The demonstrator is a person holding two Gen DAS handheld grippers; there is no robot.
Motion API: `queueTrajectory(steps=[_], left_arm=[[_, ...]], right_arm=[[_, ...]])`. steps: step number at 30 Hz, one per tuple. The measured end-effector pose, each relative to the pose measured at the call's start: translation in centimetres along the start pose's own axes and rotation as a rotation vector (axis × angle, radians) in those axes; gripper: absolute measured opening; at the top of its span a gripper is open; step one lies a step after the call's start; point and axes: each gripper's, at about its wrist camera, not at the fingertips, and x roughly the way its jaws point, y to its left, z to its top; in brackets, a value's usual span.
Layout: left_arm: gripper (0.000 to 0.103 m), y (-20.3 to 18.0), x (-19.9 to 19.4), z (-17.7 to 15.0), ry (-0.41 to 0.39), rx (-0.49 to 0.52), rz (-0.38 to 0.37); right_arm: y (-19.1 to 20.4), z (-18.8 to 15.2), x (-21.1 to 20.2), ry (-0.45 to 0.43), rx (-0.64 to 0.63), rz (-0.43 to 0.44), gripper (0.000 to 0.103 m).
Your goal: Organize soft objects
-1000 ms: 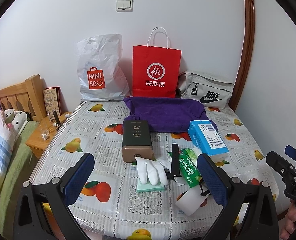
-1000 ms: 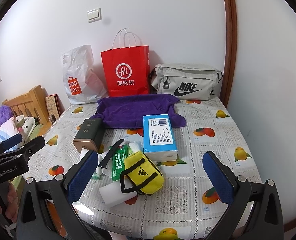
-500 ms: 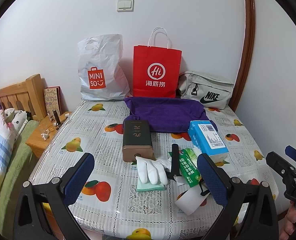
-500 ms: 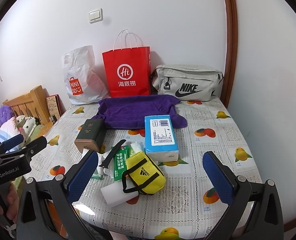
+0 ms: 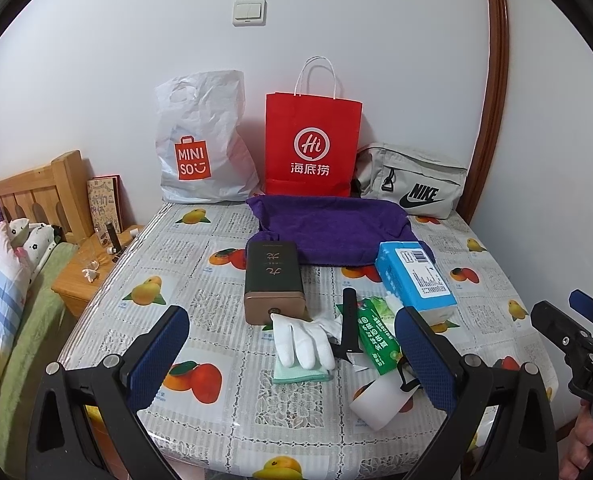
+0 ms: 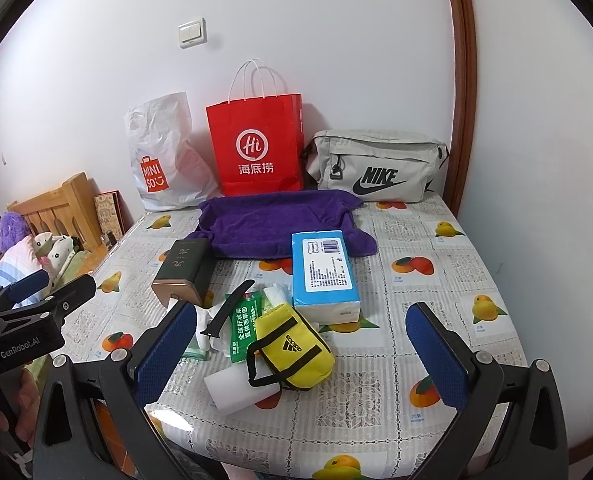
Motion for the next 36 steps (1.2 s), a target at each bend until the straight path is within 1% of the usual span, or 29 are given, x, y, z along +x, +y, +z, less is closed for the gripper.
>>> queueTrajectory(steps=[8, 14, 16, 19, 20, 25, 29, 32, 36], left_arm=[[0.103, 0.0, -0.1, 0.0, -0.001, 0.002, 0.000], [0.103, 0.3, 0.4, 0.3, 0.001, 0.006, 0.014], [0.103, 0.6, 1.3, 0.3, 0.020, 0.000, 0.014], [0.103, 1.0, 2.9, 0.2, 0.065, -0.002, -0.009], [0.103, 1.1, 3.4, 0.1, 0.079, 0.001, -0.003], [0.103, 1.2, 6.0, -1.2, 0.132, 0.004, 0.009], [0.103, 1.1, 7.8, -2.2, 0.168, 0.013, -0.003], [0.103, 1.1, 9.1, -2.8, 0.202, 0.009, 0.003], [0.103, 1.2, 10.5, -3.5, 0.229, -0.007, -0.008]], right_arm=[[0.0, 0.1, 0.0, 0.003, -0.002, 0.001, 0.103], [-0.4, 0.2, 0.9, 0.007, 0.002, 0.021, 0.103], [-0.6, 0.0, 1.6, 0.016, 0.002, 0.023, 0.103], [-1.0, -0.5, 2.8, 0.036, 0.002, 0.036, 0.103], [-1.1, -0.7, 3.3, 0.045, 0.000, 0.038, 0.103], [-1.8, -2.1, 6.5, 0.099, -0.007, 0.054, 0.103], [-2.2, -3.5, 8.6, 0.126, -0.028, 0.077, 0.103], [-2.4, -4.6, 10.1, 0.142, -0.055, 0.103, 0.103], [-2.8, -5.9, 12.4, 0.187, -0.066, 0.169, 0.103]])
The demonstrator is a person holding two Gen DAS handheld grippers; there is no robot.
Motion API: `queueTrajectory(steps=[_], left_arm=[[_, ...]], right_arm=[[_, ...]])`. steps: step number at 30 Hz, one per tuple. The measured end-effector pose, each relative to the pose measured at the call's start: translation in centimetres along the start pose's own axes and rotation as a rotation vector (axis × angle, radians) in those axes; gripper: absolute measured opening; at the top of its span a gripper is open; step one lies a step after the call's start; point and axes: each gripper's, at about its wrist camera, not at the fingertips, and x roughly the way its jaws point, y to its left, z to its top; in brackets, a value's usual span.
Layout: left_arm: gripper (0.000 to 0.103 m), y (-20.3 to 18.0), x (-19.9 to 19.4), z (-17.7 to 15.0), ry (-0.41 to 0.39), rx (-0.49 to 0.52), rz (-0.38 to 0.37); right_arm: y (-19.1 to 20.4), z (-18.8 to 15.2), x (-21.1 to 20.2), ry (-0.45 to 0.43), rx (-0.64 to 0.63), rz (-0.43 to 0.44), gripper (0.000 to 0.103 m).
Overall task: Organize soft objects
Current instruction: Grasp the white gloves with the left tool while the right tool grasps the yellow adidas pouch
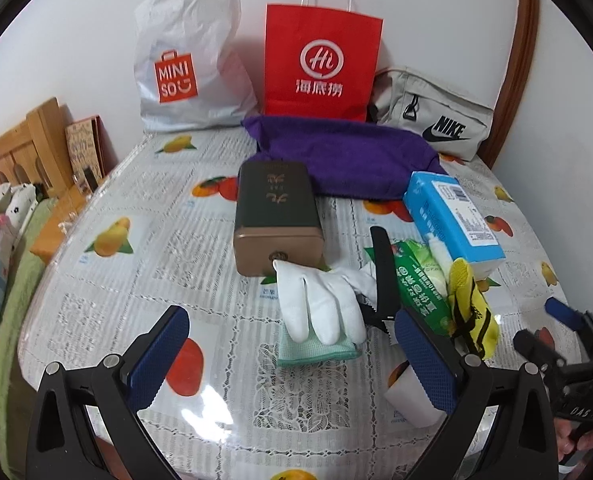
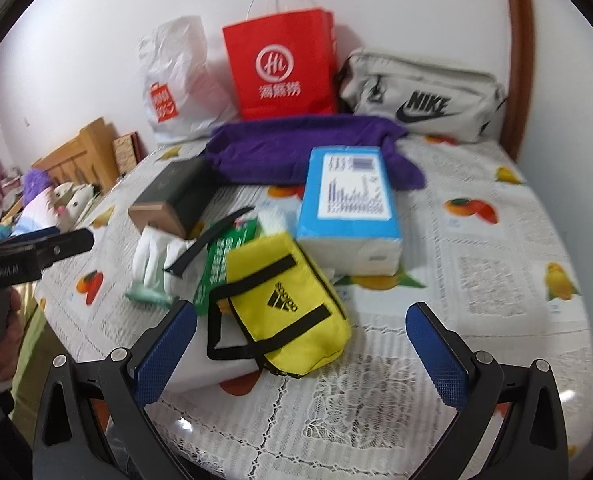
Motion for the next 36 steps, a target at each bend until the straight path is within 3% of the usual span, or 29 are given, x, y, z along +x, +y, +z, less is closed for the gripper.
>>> queueTrajectory(steps=[12, 18, 20, 21, 25, 31, 36], left_arm=[[0.103, -0.2, 3.1, 0.0, 0.046, 0.026, -0.038], [0.103, 0.3, 4.4, -0.2, 0.069, 0.013, -0.101], [0.103, 0.4, 4.8, -0.4, 0.073, 0.018, -0.100], [0.103, 0.5, 5.0, -0.5, 0.075, 0.015, -0.107], [0.103, 0.5, 5.9, -0.6, 0.084, 0.014, -0.128], [0.103, 0.6, 7.5, -0.9, 0.079, 0.026, -0.082], [0.101, 0.3, 8.5, -0.8, 0.059, 0.032, -0.085]], right_arm=[[-0.4, -1.0, 5.7, 0.096, -0.079, 0.039, 0.103], [-0.3, -0.7, 7.6, 0.120, -0.085, 0.098, 0.102], [-0.3, -0.6, 7.5, 0.108, -0.090, 0.118, 0.093], [-0.1, -0.7, 7.3, 0.103, -0.095, 0.140, 0.083], [0.6, -0.9, 6.6, 0.090, -0.131, 0.113, 0.077], [0.1, -1.1, 3.9, 0.034, -0.098, 0.130, 0.076], [-1.1, -2.0, 3.0, 0.037, -0.090, 0.080, 0.076]])
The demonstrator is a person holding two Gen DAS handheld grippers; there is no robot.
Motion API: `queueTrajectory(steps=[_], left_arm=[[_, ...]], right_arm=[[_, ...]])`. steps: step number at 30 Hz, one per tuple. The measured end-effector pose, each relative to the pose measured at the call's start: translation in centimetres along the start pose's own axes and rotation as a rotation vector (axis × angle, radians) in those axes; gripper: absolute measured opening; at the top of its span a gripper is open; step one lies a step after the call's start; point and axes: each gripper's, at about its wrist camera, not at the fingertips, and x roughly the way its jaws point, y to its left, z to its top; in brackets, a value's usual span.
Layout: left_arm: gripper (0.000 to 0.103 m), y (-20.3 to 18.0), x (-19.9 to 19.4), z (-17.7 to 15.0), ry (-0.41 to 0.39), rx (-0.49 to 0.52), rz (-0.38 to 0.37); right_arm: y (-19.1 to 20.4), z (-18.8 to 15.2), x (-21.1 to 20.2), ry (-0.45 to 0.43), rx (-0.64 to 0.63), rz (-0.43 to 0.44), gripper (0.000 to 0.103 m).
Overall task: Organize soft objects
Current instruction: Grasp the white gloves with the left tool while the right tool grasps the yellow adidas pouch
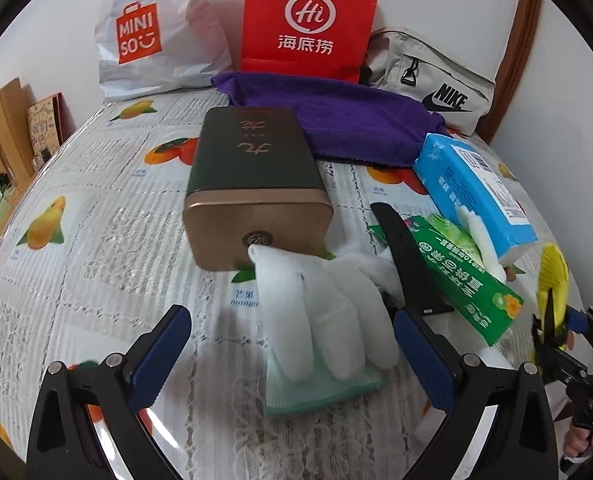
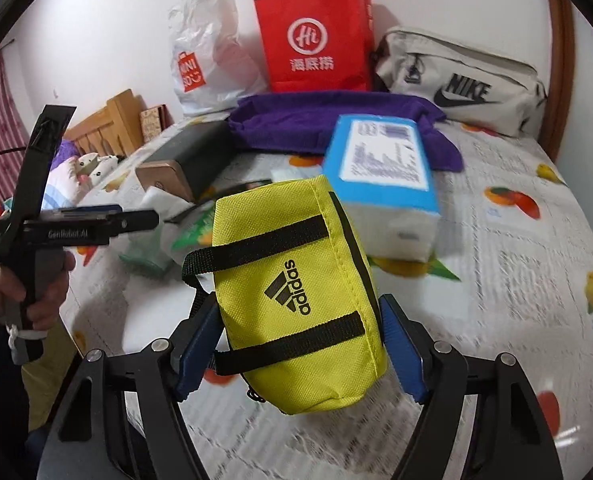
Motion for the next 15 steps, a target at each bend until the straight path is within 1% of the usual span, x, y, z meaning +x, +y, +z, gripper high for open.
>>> queueTrajectory(steps=[2, 4, 5, 6, 7, 8, 11, 12, 14, 15], left_arm=[[0.097, -0.4, 0.7, 0.0, -0.002, 0.022, 0.024], [0.087, -0.6, 1.3, 0.0, 0.006, 0.033, 0.035], [0.077, -0.6, 1.5, -0.1, 0.011, 0.030, 0.031], [0.062, -0.5, 1.7, -0.1, 0.013, 0.020, 0.026], [0.055, -0.2, 1.8, -0.2, 0.010, 0.001, 0.016], [0.050, 0.1, 1.8, -0.3, 0.003, -0.016, -0.008], [0.020, 0.3, 1.4, -0.3, -0.006, -0.011, -0.035], [0.020, 0.4, 1.2, -0.3, -0.009, -0.011, -0.035], [0.013, 0.7, 0.7, -0.3, -0.019, -0.009, -0.038], [0.013, 0.9, 0.4, -0.3, -0.024, -0.007, -0.044]], right_arm=[[-0.8, -0.5, -0.3, 0.007, 0.016, -0.023, 0.076], [-1.6, -1.0, -0.4, 0.013, 0.040, -0.045, 0.076], [-2.2, -1.2, -0.3, 0.022, 0.057, -0.060, 0.076], [-2.6, -1.4, -0.2, 0.029, 0.072, -0.072, 0.076], [-3.0, -1.5, 0.0, 0.036, 0.085, -0.079, 0.076], [-3.3, -1.7, 0.1, 0.040, 0.095, -0.082, 0.076], [-3.7, -1.8, 0.6, 0.045, 0.124, -0.081, 0.076], [-3.7, -1.7, 0.7, 0.044, 0.126, -0.086, 0.075], [-3.6, -1.6, 0.9, 0.040, 0.133, -0.087, 0.075], [-3.6, -1.6, 0.9, 0.037, 0.139, -0.083, 0.074]])
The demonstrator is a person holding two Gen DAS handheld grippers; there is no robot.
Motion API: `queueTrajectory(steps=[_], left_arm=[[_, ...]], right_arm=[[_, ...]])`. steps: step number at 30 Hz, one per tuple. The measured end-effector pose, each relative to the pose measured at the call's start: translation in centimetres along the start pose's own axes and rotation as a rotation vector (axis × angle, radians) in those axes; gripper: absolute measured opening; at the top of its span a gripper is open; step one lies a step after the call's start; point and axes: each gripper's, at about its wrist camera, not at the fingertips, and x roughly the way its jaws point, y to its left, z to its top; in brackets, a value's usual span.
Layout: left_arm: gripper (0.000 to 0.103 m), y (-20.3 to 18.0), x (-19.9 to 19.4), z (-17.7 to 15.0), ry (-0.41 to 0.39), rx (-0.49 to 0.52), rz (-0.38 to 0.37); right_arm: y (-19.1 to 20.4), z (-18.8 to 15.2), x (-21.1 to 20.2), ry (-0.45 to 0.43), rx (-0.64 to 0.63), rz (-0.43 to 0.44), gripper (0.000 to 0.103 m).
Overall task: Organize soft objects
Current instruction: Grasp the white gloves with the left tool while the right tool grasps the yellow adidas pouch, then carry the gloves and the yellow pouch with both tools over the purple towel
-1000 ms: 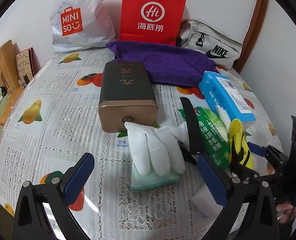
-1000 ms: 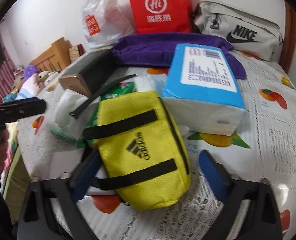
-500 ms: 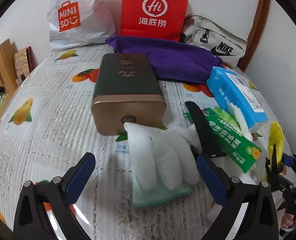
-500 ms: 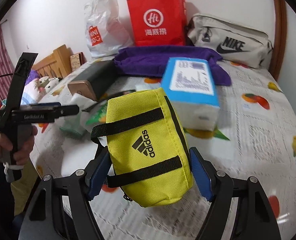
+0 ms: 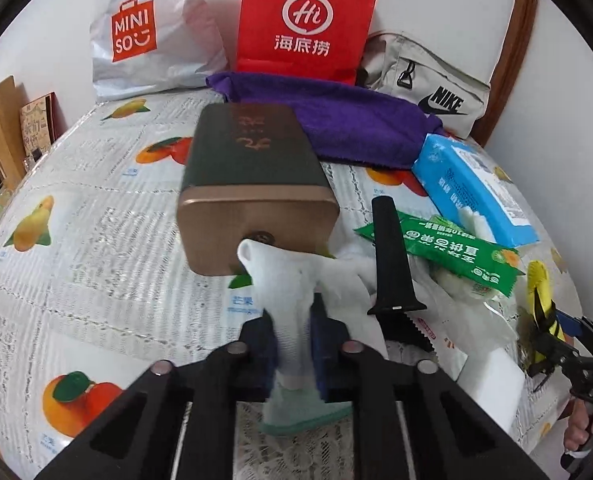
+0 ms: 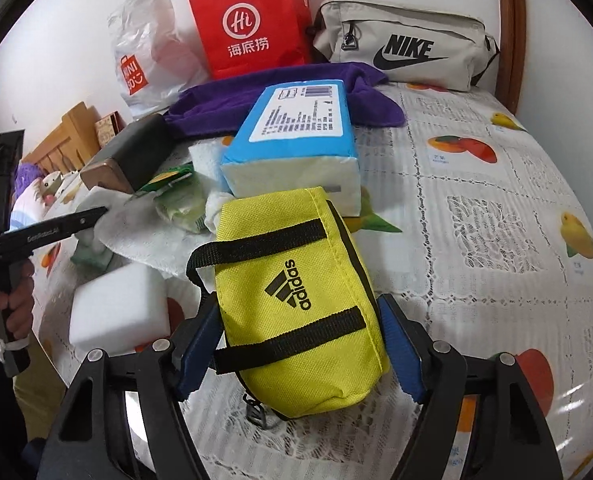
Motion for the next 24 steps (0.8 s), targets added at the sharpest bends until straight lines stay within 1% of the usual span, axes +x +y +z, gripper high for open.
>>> queueTrajectory(steps=[3, 8, 11, 17, 24], left_arm=[[0.011, 0.2, -1.0, 0.0, -0.016, -0.001, -0.006], [0.011, 0.4, -2.9, 0.2, -0.047, 0.004, -0.010], [0.010, 0.8, -4.0, 0.3, -0.066, -0.007, -0.014], [0.010, 0.9, -6.8, 1.1, -0.123, -0.016, -0.032], [0.010, 0.9, -9.5, 2.4, -0.172, -0.015, -0.023]], right_arm=[[0.3, 0.3, 0.1, -0.003, 0.016, 0.011, 0.073], [1.2, 0.4, -0.4, -0.017, 0.007, 0.021, 0.072], [1.6, 0.6, -0.9, -0.024, 0.005, 0.015, 0.071], [2.1, 1.4, -2.5, -0.057, 0.001, 0.012, 0.071], [2.9, 2.7, -4.4, -0.097, -0.009, 0.017, 0.071]])
